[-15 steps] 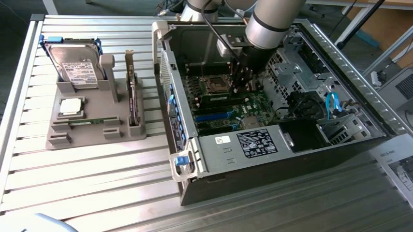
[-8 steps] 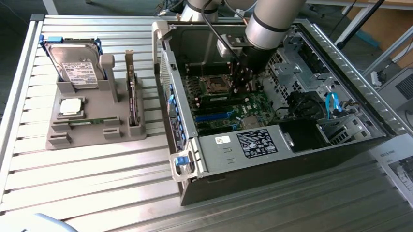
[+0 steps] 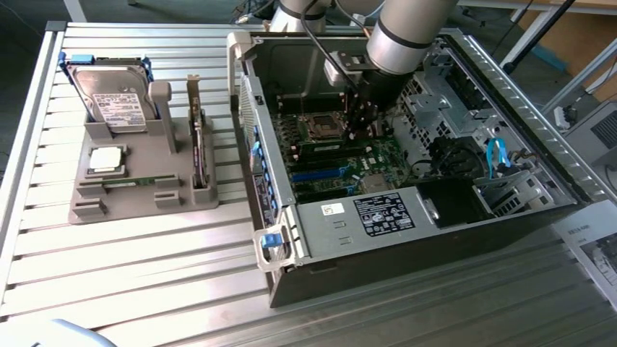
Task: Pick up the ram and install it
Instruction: 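Insert the ram into the slot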
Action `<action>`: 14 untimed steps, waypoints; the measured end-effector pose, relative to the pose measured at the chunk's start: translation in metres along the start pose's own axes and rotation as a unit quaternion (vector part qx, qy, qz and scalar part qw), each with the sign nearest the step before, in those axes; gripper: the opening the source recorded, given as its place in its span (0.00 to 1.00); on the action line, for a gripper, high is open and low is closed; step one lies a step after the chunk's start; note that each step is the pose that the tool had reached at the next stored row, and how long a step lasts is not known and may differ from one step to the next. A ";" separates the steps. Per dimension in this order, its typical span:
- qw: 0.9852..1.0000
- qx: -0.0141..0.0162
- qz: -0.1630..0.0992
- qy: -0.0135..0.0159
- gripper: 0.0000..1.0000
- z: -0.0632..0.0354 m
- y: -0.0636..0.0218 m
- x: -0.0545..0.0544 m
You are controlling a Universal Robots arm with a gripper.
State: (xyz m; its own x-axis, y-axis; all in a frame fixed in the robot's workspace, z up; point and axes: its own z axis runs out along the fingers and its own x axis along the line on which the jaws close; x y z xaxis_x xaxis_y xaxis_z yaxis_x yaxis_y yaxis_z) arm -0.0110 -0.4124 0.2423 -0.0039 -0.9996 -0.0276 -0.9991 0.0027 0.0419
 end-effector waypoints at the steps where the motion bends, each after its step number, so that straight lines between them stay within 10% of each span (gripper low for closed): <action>1: 1.000 0.000 0.000 0.000 0.12 0.0000 0.0000 0.000; 14: 1.000 0.000 0.003 0.000 0.12 0.0000 0.0000 0.002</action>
State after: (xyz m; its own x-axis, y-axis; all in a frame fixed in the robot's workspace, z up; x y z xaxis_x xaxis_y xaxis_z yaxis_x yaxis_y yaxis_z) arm -0.0109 -0.4142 0.2422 -0.0102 -0.9996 -0.0276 -0.9991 0.0090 0.0419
